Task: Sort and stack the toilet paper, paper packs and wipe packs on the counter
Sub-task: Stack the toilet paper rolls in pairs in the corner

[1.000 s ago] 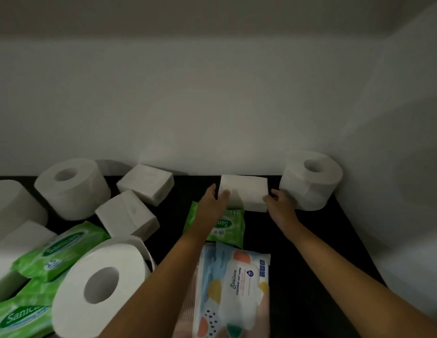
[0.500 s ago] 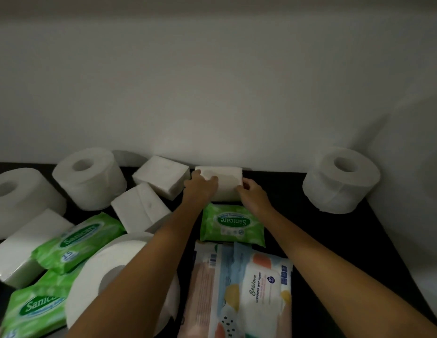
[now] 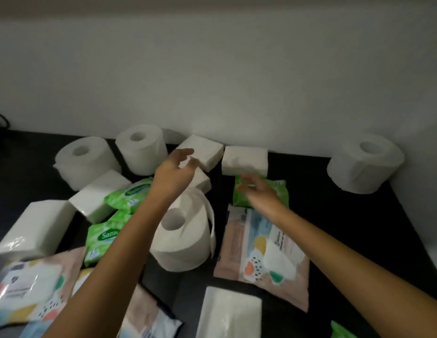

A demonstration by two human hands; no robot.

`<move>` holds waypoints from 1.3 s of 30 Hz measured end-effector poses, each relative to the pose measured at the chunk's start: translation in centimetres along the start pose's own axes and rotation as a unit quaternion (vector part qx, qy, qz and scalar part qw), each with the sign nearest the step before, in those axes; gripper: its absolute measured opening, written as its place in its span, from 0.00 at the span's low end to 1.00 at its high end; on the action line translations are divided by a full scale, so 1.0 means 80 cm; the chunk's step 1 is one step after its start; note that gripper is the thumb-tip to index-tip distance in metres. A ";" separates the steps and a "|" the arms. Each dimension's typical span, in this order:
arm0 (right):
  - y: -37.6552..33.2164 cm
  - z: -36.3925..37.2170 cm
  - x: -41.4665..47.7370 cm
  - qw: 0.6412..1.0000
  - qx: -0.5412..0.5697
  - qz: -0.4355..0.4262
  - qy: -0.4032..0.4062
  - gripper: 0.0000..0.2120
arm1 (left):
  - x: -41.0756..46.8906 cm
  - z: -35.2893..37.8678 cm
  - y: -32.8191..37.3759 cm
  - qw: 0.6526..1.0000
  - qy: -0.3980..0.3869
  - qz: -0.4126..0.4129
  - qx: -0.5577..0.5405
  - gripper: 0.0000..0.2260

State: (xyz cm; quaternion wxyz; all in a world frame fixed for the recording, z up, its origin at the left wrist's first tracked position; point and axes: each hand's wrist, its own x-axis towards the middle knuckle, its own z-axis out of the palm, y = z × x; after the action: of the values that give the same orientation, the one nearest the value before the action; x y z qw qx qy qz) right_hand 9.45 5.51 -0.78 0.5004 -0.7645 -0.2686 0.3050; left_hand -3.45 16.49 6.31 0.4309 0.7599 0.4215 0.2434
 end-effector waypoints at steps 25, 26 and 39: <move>-0.076 0.046 -0.088 0.986 0.157 -0.051 -0.034 0.34 | -0.105 -0.032 0.011 0.955 0.014 -0.012 -0.295 0.11; -0.084 0.024 -0.083 0.986 0.155 -0.068 -0.008 0.34 | -0.096 -0.024 0.027 0.955 0.000 0.003 -0.298 0.11; -0.026 -0.173 -0.026 0.975 0.084 0.015 0.205 0.37 | -0.005 0.188 0.098 0.932 -0.258 -0.024 -0.254 0.23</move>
State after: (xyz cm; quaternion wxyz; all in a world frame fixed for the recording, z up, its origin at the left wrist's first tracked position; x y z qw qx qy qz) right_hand 18.05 -3.57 5.89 0.6026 -0.7700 -0.1220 0.1706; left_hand 10.74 7.23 5.38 0.7095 0.6509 0.2381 0.1273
